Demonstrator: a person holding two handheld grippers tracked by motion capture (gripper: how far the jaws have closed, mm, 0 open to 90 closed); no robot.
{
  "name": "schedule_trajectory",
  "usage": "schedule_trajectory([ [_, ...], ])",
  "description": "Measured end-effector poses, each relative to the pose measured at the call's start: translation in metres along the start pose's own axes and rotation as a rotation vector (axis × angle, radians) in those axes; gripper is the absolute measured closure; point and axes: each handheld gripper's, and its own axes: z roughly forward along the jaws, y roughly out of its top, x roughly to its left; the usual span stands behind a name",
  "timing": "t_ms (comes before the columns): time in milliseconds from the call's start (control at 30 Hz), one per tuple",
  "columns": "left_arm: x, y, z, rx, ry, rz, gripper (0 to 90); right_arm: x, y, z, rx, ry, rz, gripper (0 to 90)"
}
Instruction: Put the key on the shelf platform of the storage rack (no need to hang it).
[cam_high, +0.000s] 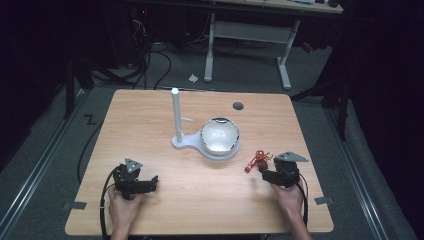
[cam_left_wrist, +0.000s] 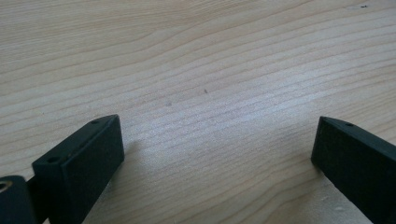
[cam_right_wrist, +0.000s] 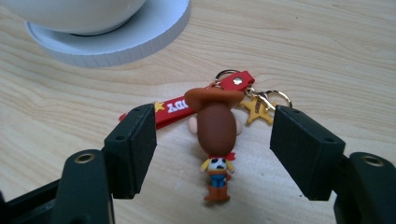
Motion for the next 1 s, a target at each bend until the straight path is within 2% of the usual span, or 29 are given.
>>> schedule_trajectory([
  [233, 0.000, 0.000, 0.000, 0.000, 0.000, 0.000, 2.7, -0.009, 0.005, 0.015, 0.026, -0.016, 0.013, 28.7],
  [600, 0.000, 0.000, 0.000, 0.000, 0.000, -0.001, 2.7, -0.012, 0.010, 0.033, 0.064, -0.026, 0.011, 24.2],
  [1000, 0.000, 0.000, 0.000, 0.000, 0.001, -0.001, 2.7, -0.015, 0.008, 0.050, 0.097, -0.001, 0.029, 24.7],
])
